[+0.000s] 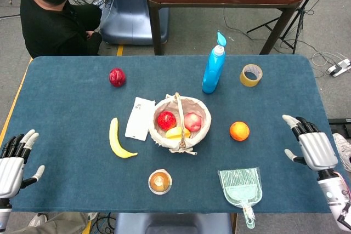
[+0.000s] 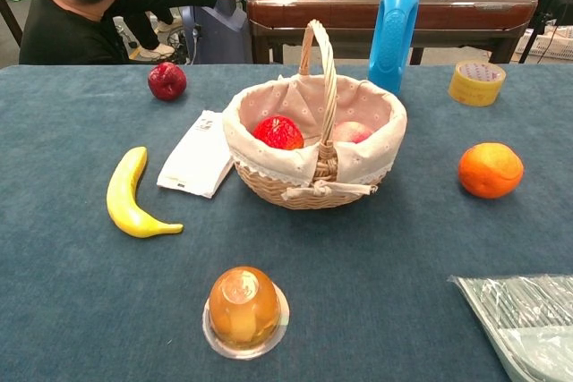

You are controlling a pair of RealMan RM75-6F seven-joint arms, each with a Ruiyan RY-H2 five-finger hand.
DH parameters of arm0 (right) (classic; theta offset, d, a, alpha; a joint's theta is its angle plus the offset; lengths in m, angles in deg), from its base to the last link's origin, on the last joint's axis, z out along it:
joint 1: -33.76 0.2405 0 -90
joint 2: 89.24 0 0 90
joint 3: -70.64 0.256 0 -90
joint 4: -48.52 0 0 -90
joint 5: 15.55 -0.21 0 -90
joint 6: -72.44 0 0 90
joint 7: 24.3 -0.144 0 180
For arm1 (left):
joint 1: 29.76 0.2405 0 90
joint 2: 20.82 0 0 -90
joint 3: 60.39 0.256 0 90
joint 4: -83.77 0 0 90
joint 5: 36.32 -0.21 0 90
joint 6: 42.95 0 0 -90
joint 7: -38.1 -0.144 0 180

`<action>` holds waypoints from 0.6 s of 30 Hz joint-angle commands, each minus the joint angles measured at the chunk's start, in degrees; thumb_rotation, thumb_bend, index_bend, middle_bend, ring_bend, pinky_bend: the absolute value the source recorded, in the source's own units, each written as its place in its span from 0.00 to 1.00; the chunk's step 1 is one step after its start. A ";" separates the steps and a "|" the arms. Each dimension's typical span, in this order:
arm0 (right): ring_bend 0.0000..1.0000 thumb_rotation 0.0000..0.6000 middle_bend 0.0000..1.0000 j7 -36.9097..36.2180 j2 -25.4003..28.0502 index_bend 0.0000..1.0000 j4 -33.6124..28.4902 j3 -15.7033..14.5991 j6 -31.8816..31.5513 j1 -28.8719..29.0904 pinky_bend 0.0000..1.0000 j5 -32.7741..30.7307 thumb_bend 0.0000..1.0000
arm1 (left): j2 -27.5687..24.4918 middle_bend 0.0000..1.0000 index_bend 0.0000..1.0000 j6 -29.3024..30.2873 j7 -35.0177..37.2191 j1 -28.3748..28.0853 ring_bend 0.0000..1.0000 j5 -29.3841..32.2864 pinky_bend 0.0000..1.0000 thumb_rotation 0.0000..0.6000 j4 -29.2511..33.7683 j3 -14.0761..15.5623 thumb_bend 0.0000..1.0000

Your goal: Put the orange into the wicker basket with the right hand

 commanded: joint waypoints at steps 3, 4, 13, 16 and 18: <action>0.10 1.00 0.13 4.53 -1.73 0.06 0.94 0.68 7.21 4.84 0.23 -2.73 0.19 | 0.11 0.00 0.04 -0.08 0.10 0.04 0.00 0.02 0.00 1.00 -0.19 0.09 0.33; 0.10 1.00 0.13 5.36 -2.21 0.05 1.20 0.75 8.29 5.58 0.23 -3.14 0.19 | 0.12 0.00 0.04 -0.09 0.13 0.07 0.00 0.02 0.00 1.00 -0.23 0.13 0.33; 0.10 1.00 0.13 8.25 -10.08 0.05 7.83 1.49 15.47 11.30 0.23 -6.95 0.19 | 0.02 0.00 0.04 0.19 0.74 0.44 0.00 0.21 0.00 1.00 -0.58 0.23 0.33; 0.10 1.00 0.14 8.77 -12.66 0.05 10.01 1.59 17.03 12.55 0.23 -8.30 0.18 | 0.10 0.00 0.04 0.34 0.93 0.55 0.00 0.08 0.00 1.00 -0.69 0.29 0.33; 0.10 1.00 0.14 9.14 -14.26 0.05 11.31 1.77 17.66 13.34 0.23 -9.03 0.19 | 0.14 0.00 0.04 0.25 0.97 0.56 0.00 0.04 0.00 1.00 -0.80 0.38 0.33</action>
